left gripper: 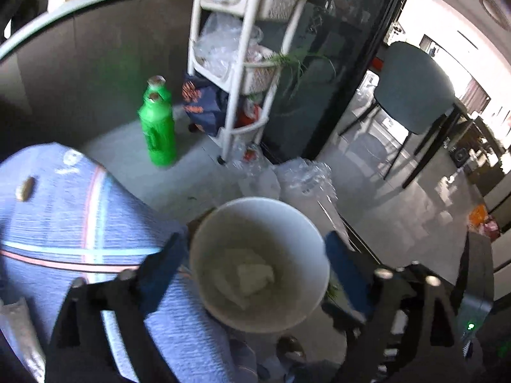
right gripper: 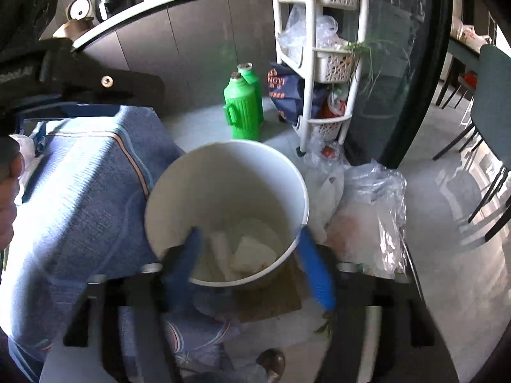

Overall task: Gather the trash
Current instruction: 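Return the right gripper to the table and reach for the clear plastic bag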

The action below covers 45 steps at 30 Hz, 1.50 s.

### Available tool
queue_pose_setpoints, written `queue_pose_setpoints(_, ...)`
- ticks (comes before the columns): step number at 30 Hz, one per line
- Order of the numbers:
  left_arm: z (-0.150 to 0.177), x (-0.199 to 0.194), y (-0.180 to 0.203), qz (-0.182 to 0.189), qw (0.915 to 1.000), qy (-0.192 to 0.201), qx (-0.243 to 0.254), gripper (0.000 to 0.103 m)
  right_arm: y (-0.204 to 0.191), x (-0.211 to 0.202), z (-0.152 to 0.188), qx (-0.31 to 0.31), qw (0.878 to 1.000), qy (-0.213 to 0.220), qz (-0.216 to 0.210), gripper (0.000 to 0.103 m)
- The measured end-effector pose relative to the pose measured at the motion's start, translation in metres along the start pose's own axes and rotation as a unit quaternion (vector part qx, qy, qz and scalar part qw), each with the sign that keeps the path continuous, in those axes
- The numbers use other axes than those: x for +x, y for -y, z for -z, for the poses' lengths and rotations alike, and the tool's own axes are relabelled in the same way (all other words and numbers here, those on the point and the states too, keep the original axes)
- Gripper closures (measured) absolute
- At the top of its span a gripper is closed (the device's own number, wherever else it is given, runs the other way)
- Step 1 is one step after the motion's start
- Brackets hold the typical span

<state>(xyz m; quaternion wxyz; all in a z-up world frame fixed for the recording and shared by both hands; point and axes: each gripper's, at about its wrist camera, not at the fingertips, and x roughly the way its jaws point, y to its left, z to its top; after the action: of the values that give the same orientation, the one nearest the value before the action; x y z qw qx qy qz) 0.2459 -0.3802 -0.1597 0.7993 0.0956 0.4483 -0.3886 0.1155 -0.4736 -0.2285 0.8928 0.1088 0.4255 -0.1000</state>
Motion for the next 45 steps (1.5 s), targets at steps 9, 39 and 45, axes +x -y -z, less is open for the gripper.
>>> queue_pose_setpoints(9,0.023,-0.073,-0.008,-0.042,0.9975,0.032,-0.048,0.004,-0.025,-0.049,-0.004,-0.013,1.0,0.024,-0.009,0.009)
queue_pose_setpoints(39,0.272,-0.323,-0.16,-0.195,0.9329,0.097,-0.287,0.004,-0.279,-0.149,0.015,-0.195,0.948,0.036,-0.25,0.014)
queue_pose_setpoints(45,0.291,-0.324,-0.185,-0.183,0.926,0.1,-0.315,0.004,-0.335,-0.111,0.024,-0.239,0.941,-0.008,-0.241,0.044)
